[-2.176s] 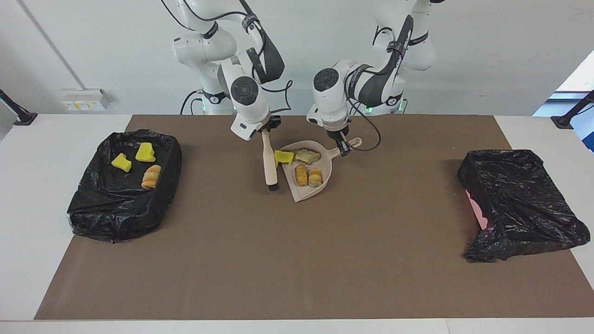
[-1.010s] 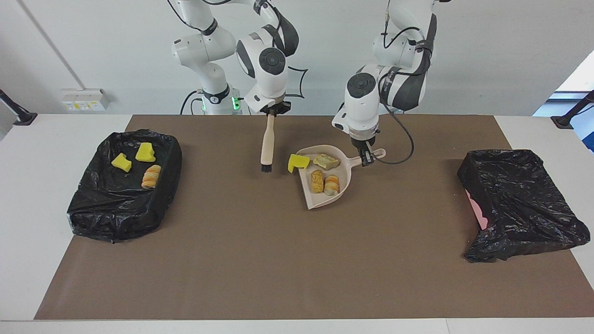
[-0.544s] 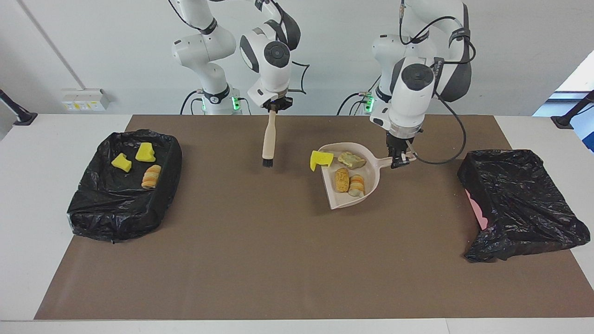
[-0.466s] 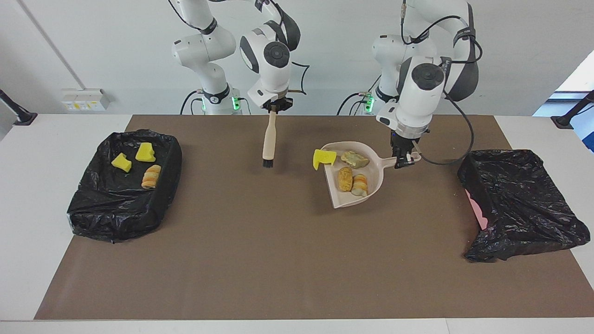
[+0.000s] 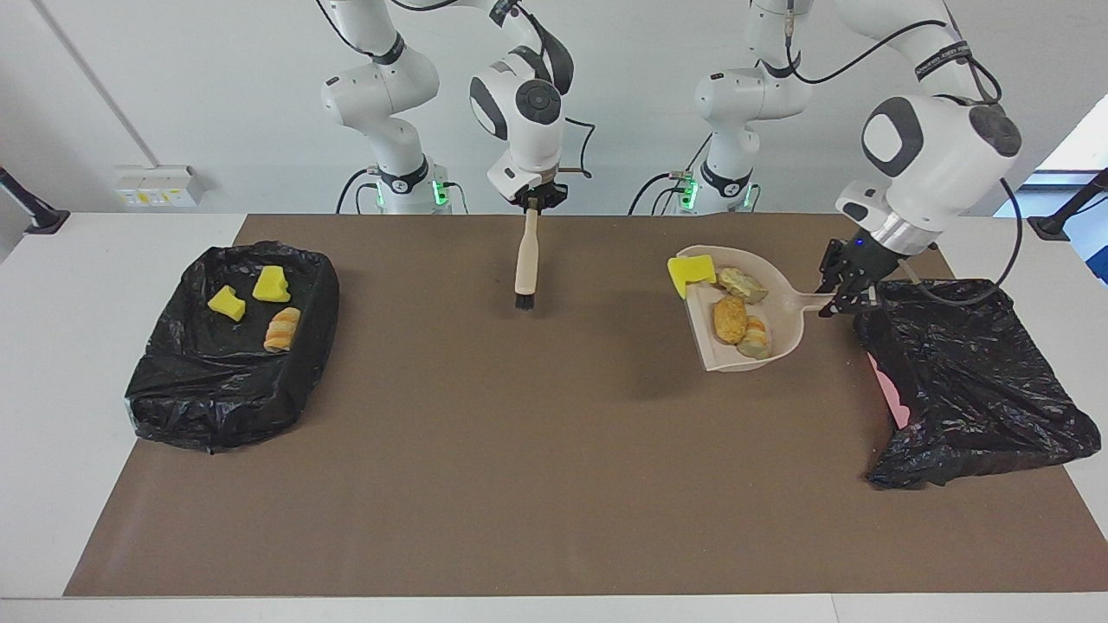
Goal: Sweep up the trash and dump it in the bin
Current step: 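Tip the dustpan with the left gripper to dump debris into the bag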
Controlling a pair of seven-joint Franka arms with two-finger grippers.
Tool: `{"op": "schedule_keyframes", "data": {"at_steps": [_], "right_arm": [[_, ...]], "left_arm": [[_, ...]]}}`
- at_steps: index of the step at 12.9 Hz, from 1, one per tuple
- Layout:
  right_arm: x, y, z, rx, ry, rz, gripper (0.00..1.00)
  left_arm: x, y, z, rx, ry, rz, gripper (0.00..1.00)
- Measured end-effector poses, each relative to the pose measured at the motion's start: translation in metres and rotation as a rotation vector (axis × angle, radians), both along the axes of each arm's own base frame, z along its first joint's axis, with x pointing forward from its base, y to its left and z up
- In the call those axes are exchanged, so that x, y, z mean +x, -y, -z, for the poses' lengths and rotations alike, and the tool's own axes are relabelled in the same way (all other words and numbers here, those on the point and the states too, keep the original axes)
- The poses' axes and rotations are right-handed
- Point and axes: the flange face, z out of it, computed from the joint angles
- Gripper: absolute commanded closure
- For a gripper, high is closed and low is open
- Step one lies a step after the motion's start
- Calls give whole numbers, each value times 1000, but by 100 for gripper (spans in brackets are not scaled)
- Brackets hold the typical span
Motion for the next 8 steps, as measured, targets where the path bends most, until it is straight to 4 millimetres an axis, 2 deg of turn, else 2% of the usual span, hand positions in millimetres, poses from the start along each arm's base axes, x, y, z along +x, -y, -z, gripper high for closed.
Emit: {"op": "schedule_keyframes", "data": {"at_steps": [3,6,8], "right_arm": [[0,-9,24,-5,-9,4,100],[-7,-13,31,-6,-10,-14,100],[-14,-15,35,-6,-17,-48,100]], "left_arm": [[-1,-63,-16,2,53,-14,100],[-16,-139,-24,16,82,-85,100],[-29,-179,-28,47,90,-126,100]]}}
